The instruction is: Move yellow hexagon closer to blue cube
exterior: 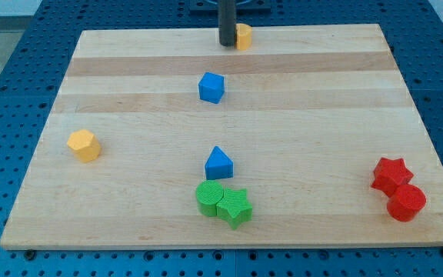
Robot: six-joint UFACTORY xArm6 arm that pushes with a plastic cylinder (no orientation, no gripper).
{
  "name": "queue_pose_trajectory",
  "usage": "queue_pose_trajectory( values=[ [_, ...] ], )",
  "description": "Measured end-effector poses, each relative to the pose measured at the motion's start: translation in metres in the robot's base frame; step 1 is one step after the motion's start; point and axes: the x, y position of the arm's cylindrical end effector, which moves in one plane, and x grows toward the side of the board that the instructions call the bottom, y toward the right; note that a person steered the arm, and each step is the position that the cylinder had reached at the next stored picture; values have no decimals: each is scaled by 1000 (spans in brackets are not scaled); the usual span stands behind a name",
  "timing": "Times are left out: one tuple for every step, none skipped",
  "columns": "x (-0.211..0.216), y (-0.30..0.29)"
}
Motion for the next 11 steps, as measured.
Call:
queue_pose_trajectory(
  values=[
    [0, 1],
    [0, 7],
    [0, 19],
    [2, 13],
    [32, -28],
    [69, -92],
    [79, -165],
    [115, -215],
    [175, -231],
    [216, -247],
    [265, -263]
  ],
)
